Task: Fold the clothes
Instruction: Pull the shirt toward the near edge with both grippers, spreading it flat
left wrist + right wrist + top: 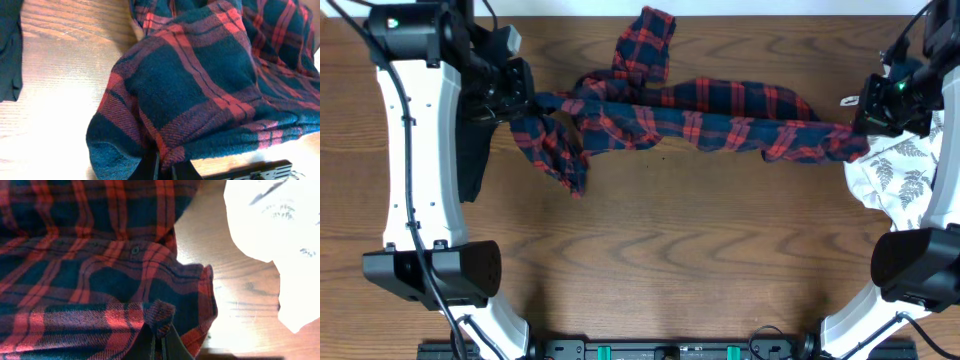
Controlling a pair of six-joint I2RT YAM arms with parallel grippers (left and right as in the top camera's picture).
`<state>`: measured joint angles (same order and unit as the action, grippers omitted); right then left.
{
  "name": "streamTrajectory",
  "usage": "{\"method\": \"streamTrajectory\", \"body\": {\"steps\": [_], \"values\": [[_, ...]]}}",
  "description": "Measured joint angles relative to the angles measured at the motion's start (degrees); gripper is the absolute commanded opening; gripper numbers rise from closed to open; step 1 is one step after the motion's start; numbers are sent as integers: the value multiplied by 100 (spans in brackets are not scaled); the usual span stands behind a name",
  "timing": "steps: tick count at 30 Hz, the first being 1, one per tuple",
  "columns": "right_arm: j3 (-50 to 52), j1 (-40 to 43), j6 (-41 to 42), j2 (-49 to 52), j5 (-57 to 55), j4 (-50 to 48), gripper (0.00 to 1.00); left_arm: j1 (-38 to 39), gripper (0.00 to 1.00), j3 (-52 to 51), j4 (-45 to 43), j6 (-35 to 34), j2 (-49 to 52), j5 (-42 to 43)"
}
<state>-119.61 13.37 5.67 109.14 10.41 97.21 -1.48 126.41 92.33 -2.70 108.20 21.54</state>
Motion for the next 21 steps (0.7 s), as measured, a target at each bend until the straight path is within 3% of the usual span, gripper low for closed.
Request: {"method": "streamTrajectory", "body": {"steps": [6,10,14,21], "values": [[752,-177,-2,0,-199,-203,1,155,6,-79,0,0,-120,-186],[1545,-256,-2,-61,-118,-798,1,153,6,-667,-2,0,-595,-249],[2643,-251,2,-354,-4,-1432,1,153,6,-1668,-179,-2,-1237,-269],[4527,-251,142,-1543,9,-2544,2,149,6,-4061,-1580,-7,-2330,-361]]}}
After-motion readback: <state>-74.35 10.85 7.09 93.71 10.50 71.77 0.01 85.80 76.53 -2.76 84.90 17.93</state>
